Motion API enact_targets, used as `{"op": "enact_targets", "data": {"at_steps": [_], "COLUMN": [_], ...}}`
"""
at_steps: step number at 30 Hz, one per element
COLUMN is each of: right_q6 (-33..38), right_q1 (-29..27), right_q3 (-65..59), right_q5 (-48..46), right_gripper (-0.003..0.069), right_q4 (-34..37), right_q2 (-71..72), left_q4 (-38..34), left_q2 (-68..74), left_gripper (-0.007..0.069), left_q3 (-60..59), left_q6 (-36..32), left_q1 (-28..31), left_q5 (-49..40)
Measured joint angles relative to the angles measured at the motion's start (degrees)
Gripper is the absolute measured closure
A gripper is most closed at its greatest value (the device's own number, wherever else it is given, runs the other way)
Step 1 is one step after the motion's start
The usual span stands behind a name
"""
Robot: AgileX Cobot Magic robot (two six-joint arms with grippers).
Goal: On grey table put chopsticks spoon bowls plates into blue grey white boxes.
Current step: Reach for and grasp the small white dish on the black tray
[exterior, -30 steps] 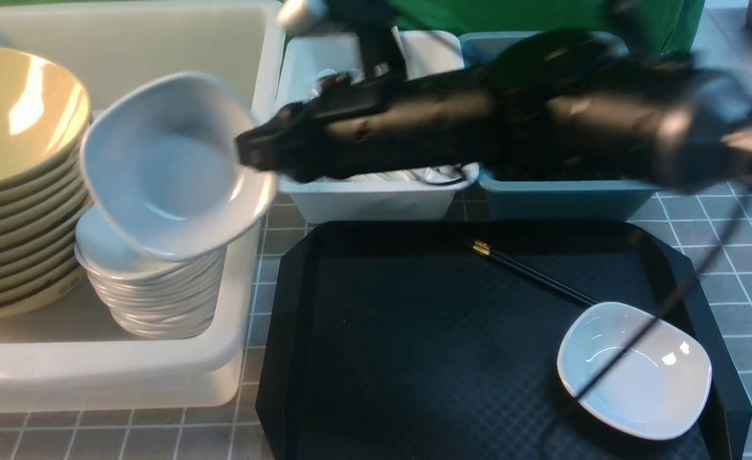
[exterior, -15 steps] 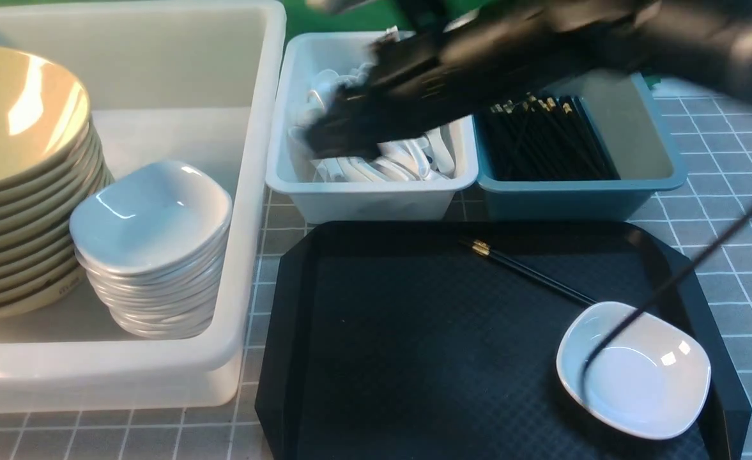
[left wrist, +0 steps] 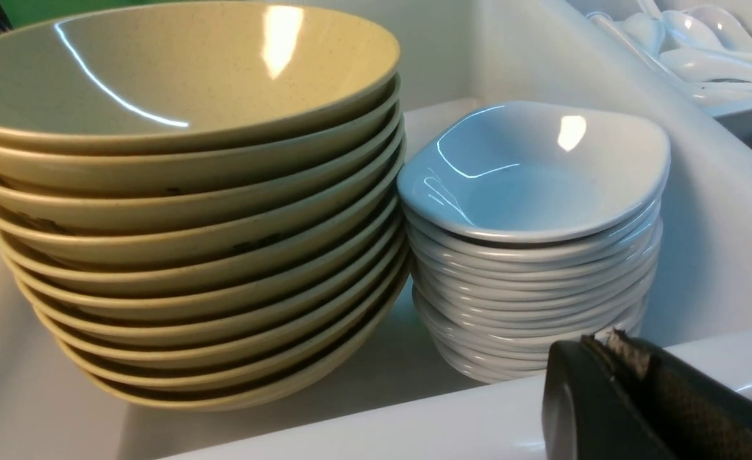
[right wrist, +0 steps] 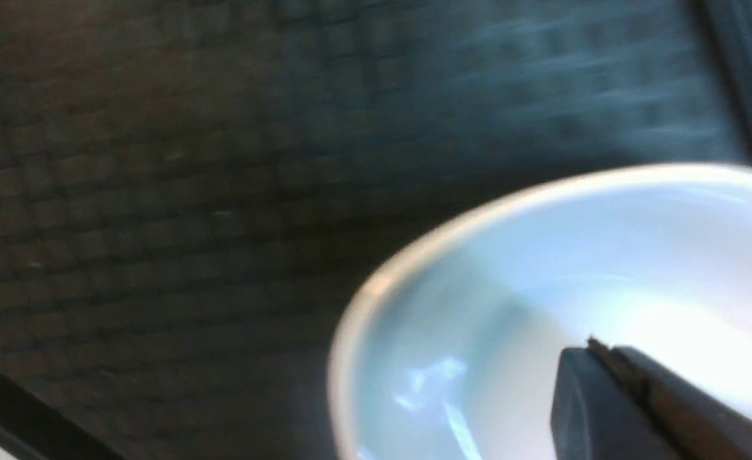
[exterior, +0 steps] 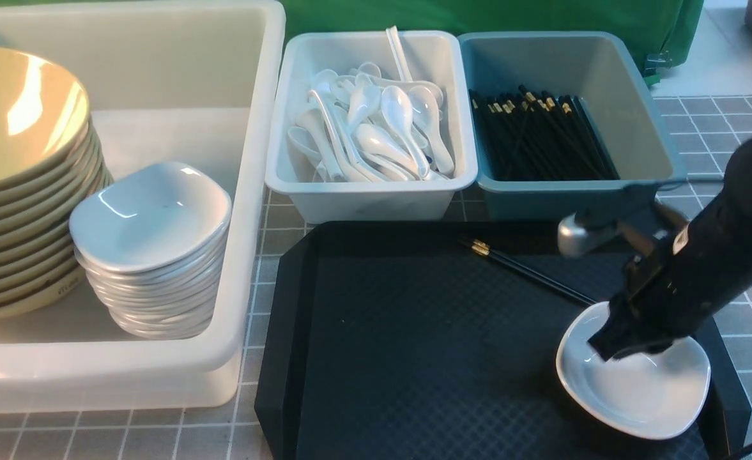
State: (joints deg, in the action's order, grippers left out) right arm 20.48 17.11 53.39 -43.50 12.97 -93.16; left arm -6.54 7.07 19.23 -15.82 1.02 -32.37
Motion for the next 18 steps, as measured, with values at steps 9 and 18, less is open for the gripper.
{"op": "enact_targets", "data": {"at_steps": [9,18], "right_q6": [11.24,-1.19], "right_q1": [5.81,1.01], "right_q3": [7.62,14.99], "right_q5": [0.14,-6.72], "right_gripper": [0.0565,0.0247], "right_q4": [10.89,-8.03], "right_q2": [-6.8,-7.11], "left_q4": [0.0,0.05], "left_q2": [0.0,0.0], "left_gripper": [0.0633,0.0633], "left_q3": [0.0,0.0], "left_q6": [-0.1,-0.01], "left_q1": [0.0,0.0], "left_q5": [0.19,0.25]}}
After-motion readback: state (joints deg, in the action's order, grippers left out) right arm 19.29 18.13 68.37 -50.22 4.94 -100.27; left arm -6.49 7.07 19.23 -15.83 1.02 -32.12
